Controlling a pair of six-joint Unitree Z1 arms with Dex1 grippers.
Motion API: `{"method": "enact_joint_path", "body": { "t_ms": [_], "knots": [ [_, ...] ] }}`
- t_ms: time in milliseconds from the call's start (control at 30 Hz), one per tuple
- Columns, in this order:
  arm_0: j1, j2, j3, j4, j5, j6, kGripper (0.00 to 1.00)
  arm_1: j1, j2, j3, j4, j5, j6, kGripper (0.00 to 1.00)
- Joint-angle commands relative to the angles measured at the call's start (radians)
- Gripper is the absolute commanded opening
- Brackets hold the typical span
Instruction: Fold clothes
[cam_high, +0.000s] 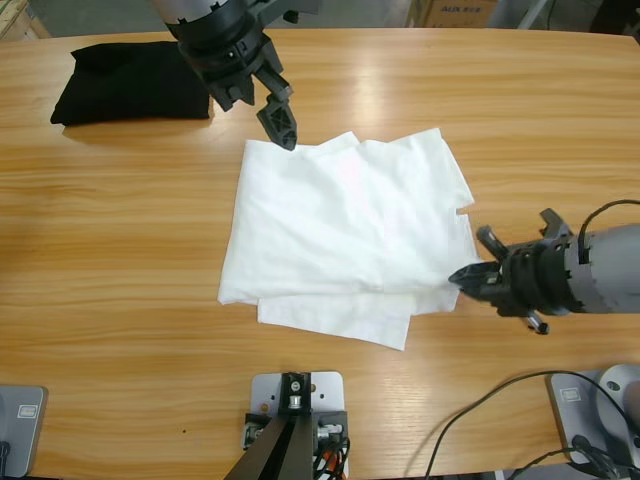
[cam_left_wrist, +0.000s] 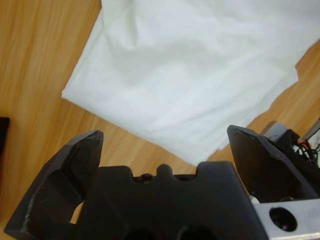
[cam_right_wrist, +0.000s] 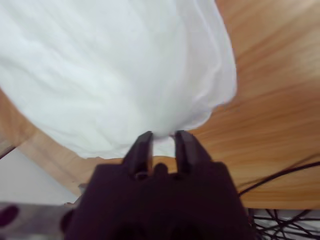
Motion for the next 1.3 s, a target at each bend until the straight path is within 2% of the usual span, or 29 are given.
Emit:
{"method": "enact_joint_path", "body": {
  "t_ms": [33, 100, 167, 233, 300, 333, 367, 433, 467, 500, 633, 733, 900, 1000, 1067, 1100, 1200, 1300],
  "knots": [
    [0.102, -0.075, 0.057, 0.07, -0.041, -0.026, 0.959, 0.014, -0.099, -0.259, 0.47, -0.184, -0.138, 1.0],
    [0.129, -0.104, 0.094, 0.066, -0.059, -0.026, 0.959, 0.014, -0.102, -0.381, 0.56, -0.281, -0.278, 1.0],
    [0.151, -0.148, 0.189, 0.018, -0.083, -0.03, 0.959, 0.014, -0.098, -0.48, 0.581, -0.343, -0.466, 1.0],
    [0.173, -0.217, 0.348, -0.089, -0.12, -0.054, 0.959, 0.014, -0.077, -0.535, 0.56, -0.351, -0.674, 0.988],
    [0.19, -0.289, 0.519, -0.209, -0.155, -0.079, 0.959, 0.014, -0.027, -0.548, 0.551, -0.329, -0.809, 0.954],
    [0.191, -0.318, 0.586, -0.253, -0.165, -0.084, 0.959, 0.014, -0.006, -0.545, 0.528, -0.307, -0.864, 0.808],
    [0.189, -0.337, 0.639, -0.283, -0.173, -0.087, 0.959, 0.014, 0.01, -0.527, 0.492, -0.285, -0.879, 0.619],
    [0.181, -0.368, 0.72, -0.327, -0.176, -0.096, 0.959, 0.014, 0.01, -0.406, 0.382, -0.21, -0.879, 0.302],
    [0.177, -0.381, 0.752, -0.348, -0.178, -0.104, 0.959, 0.014, -0.003, -0.36, 0.345, -0.18, -0.879, 0.046],
    [0.175, -0.393, 0.78, -0.37, -0.182, -0.112, 0.959, 0.014, -0.008, -0.328, 0.323, -0.155, -0.881, 0.0],
    [0.172, -0.414, 0.832, -0.41, -0.191, -0.13, 0.959, 0.014, -0.002, -0.267, 0.253, -0.077, -0.904, 0.0],
    [0.169, -0.426, 0.834, -0.414, -0.193, -0.146, 0.959, 0.03, 0.023, -0.2, 0.13, -0.014, -0.902, 0.0],
    [0.124, -0.393, 0.874, -0.503, -0.229, -0.192, 0.947, 0.042, 0.125, -0.099, -0.058, 0.007, -0.894, 0.0],
    [0.105, -0.33, 0.882, -0.589, -0.234, -0.24, 0.866, 0.043, 0.122, -0.063, -0.097, 0.015, -0.876, 0.0],
    [0.106, -0.294, 0.881, -0.656, -0.234, -0.266, 0.749, 0.043, 0.121, -0.036, -0.137, 0.016, -0.873, 0.0],
    [0.106, -0.274, 0.876, -0.68, -0.235, -0.28, 0.631, 0.043, 0.126, -0.03, -0.146, 0.017, -0.873, 0.0],
    [0.103, -0.202, 0.865, -0.695, -0.252, -0.274, 0.015, 0.043, 0.131, -0.015, -0.154, 0.017, -0.853, 0.0],
    [0.093, -0.166, 0.885, -0.696, -0.249, -0.253, 0.0, 0.043, 0.132, 0.011, -0.163, 0.017, -0.836, 0.0]
  ]
}}
